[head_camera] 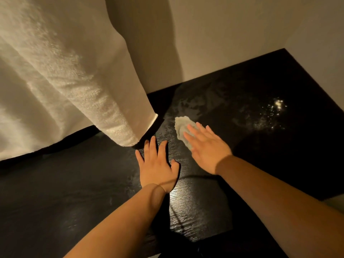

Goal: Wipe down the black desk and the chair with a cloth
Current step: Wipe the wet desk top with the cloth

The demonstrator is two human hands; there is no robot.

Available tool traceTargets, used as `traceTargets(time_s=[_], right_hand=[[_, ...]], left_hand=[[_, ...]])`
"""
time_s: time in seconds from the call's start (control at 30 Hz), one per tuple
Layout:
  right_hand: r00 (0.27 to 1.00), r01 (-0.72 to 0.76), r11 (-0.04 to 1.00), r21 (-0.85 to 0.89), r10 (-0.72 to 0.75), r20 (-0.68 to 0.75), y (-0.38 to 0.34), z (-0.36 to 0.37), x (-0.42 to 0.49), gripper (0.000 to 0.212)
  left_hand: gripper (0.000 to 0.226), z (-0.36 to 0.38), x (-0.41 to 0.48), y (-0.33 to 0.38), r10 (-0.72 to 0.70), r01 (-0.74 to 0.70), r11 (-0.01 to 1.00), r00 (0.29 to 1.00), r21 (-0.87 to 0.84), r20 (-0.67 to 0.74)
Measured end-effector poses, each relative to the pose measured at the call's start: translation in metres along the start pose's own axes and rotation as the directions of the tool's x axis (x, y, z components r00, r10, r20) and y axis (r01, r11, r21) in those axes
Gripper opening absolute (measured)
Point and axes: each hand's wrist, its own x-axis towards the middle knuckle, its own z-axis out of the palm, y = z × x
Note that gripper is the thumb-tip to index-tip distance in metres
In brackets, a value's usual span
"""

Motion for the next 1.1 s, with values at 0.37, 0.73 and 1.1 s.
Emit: traceTargets(time_s=[0.37, 0.73, 1.1], right_hand=[[0.977, -0.17, 0.985, 0.033, 0.173, -0.126, -0.027, 0.003, 0.027, 0.062], [0.933, -0.34, 0.939, 0.042, 0.343, -0.11, 0.012, -0.011, 0.055, 0.066], [1.0, 0.017, 1.0, -0.015, -0.018, -0.024, -0.037, -0.001, 0.028, 0.071]], left_hand=[[0.072, 0.004, 0.0, -0.001, 0.0, 0.0, 1.0, 1.0, -0.006, -0.029], [0.071, 0.002, -0.002, -0.003, -0.001, 0.0, 0.999, 1.0, -0.04, -0.024], [0.066, -0.017, -0.007, -0.047, 0.186, -0.182, 0.979, 0.982, -0.095, 0.03]])
